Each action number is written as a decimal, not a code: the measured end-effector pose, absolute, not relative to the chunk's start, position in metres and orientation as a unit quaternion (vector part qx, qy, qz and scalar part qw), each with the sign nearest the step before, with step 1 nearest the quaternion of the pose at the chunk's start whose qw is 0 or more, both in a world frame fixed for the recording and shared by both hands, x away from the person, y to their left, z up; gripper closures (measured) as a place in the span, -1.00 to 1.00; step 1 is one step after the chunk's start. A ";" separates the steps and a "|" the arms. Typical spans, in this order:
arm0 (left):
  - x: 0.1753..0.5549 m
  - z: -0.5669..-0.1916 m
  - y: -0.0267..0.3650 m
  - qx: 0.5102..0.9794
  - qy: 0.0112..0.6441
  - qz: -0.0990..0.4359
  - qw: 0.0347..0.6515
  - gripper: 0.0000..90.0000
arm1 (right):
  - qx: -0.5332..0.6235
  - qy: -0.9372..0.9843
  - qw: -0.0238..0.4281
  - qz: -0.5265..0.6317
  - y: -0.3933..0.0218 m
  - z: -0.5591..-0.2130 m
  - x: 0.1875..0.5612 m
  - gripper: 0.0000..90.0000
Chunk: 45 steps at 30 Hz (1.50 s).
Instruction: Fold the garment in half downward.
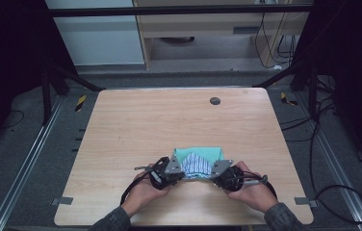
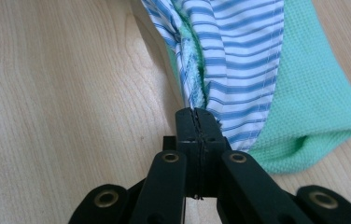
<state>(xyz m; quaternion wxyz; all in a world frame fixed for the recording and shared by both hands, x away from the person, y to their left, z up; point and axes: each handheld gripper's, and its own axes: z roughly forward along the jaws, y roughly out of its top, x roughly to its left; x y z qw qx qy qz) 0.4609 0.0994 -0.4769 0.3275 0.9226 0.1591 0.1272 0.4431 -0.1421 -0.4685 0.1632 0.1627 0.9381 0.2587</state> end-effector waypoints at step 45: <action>0.517 -0.497 0.191 0.839 0.406 0.186 0.310 -0.74 | 0.504 0.777 0.226 0.301 -0.219 -0.505 0.498 -0.80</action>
